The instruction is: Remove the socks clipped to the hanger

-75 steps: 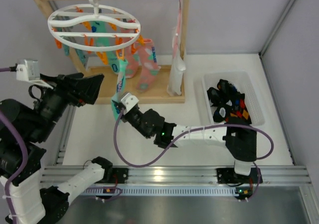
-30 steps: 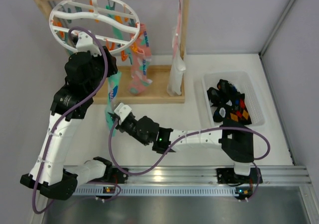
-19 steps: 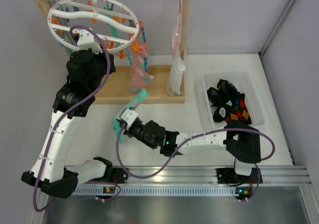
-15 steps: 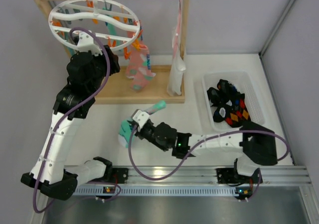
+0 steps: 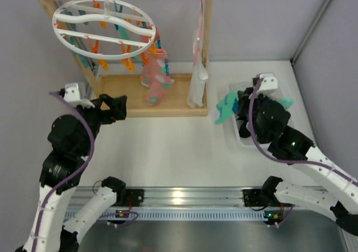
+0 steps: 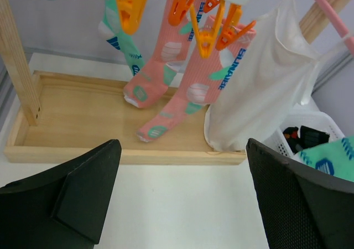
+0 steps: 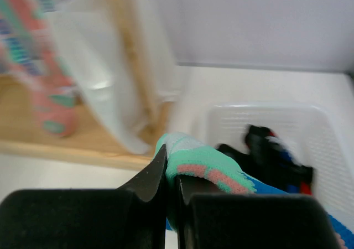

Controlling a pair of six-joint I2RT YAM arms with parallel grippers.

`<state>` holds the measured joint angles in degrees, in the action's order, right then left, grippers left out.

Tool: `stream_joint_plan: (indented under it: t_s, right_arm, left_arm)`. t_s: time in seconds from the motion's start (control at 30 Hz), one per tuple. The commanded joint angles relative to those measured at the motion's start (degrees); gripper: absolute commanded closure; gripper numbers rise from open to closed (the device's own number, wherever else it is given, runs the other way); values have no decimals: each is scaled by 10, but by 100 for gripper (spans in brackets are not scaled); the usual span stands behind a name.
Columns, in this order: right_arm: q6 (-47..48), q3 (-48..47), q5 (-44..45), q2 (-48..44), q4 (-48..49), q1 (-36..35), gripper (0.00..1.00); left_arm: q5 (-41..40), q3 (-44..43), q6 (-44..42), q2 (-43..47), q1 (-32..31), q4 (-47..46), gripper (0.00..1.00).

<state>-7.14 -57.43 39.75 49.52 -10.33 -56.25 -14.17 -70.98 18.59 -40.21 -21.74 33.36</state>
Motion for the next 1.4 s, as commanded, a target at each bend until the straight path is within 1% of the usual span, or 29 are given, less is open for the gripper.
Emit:
stream_joint_plan:
  t_s: [0.0, 0.03, 0.07, 0.17, 0.23, 0.27, 0.3, 0.33, 0.37, 0.4, 0.43, 0.53, 0.6, 0.63, 0.7, 0.77, 0.83, 0.87, 0.9, 1.0, 1.03, 1.07, 1.13, 1.17, 1.2, 1.23, 1.3, 1.33, 1.37]
  right_arm:
    - [-10, -52, -10, 3, -155, 149, 100]
    - [-7, -58, -28, 11, -155, 189, 100]
    - [-3, -72, -69, 24, -153, 260, 100]
    - [0, -96, -119, 102, -141, 363, 100]
    - [-2, -103, -138, 178, -122, 392, 100]
    - [-7, -110, -179, 207, -108, 420, 100]
    - [-13, -116, -203, 271, -107, 434, 100]
    - [-19, -121, -223, 305, -109, 447, 100]
    - [-32, -127, -266, 339, -113, 466, 100]
    - [-41, -123, -285, 390, -109, 472, 100]
    - [-49, -97, -301, 408, -96, 476, 100]
    - [-94, -22, -355, 439, -9, 479, 100]
    - [-125, -6, -385, 471, 27, 482, 100]
    - [-137, -6, -412, 485, 32, 486, 100]
    - [-141, -14, -425, 517, 28, 491, 100]
    - [-144, -13, -422, 499, 23, 493, 98]
    - [-150, -1, -404, 464, 25, 493, 81]
    - [-148, -2, -401, 427, 18, 494, 70]
    - [-147, -7, -401, 407, 7, 493, 51]
    - [-140, -20, -358, 323, -34, 494, 38]
    - [-136, -22, -352, 302, -48, 494, 36]
    - [-135, -24, -341, 258, -55, 493, 34]
    - [-129, -21, -331, 212, -65, 490, 26]
    - [-124, -16, -328, 169, -62, 480, 24]
    - [-120, -12, -318, 150, -64, 469, 18]
    - [-113, -9, -310, 133, -65, 455, 16]
    - [-104, -8, -291, 104, -72, 400, 15]
    - [-95, -12, -283, 99, -72, 350, 14]
    - [-83, -7, -301, 90, -56, 322, 15]
  left_arm:
    - [34, 48, 10, 74, 1, -6, 2]
    - [36, 56, 10, 86, 0, -1, 2]
    - [37, 65, 10, 94, 1, 6, 2]
    - [42, 98, 6, 122, 1, 19, 2]
    - [42, 122, 0, 141, 0, 21, 2]
    - [38, 130, -4, 156, 0, 21, 2]
    - [35, 144, -6, 162, 1, 21, 2]
    - [32, 151, -7, 171, 0, 21, 2]
    - [28, 158, -7, 187, 1, 21, 2]
    - [23, 172, -6, 195, 1, 21, 2]
    - [20, 180, -4, 203, 1, 20, 2]
    - [7, 210, 4, 235, 1, 20, 2]
    - [2, 224, 10, 255, 1, 21, 2]
    - [2, 222, 9, 259, 1, 21, 2]
    - [0, 224, 12, 275, 1, 20, 2]
    - [0, 226, 8, 286, 1, 21, 2]
    - [0, 229, 11, 293, 1, 21, 2]
    - [0, 228, 12, 294, 1, 21, 2]
    - [0, 228, 12, 295, 1, 21, 2]
    - [1, 228, 13, 297, 0, 21, 2]
    - [1, 228, 14, 298, 0, 21, 2]
    - [-1, 229, 14, 305, 1, 21, 2]
    - [-5, 230, 17, 311, 1, 21, 2]
    - [-9, 231, 18, 319, 1, 21, 2]
    - [-10, 232, 19, 322, 1, 21, 2]
    - [-13, 233, 20, 326, 0, 21, 2]
    - [-17, 233, 22, 331, 1, 21, 2]
    - [-19, 233, 22, 331, 1, 21, 2]
    - [-20, 233, 22, 332, 1, 21, 2]
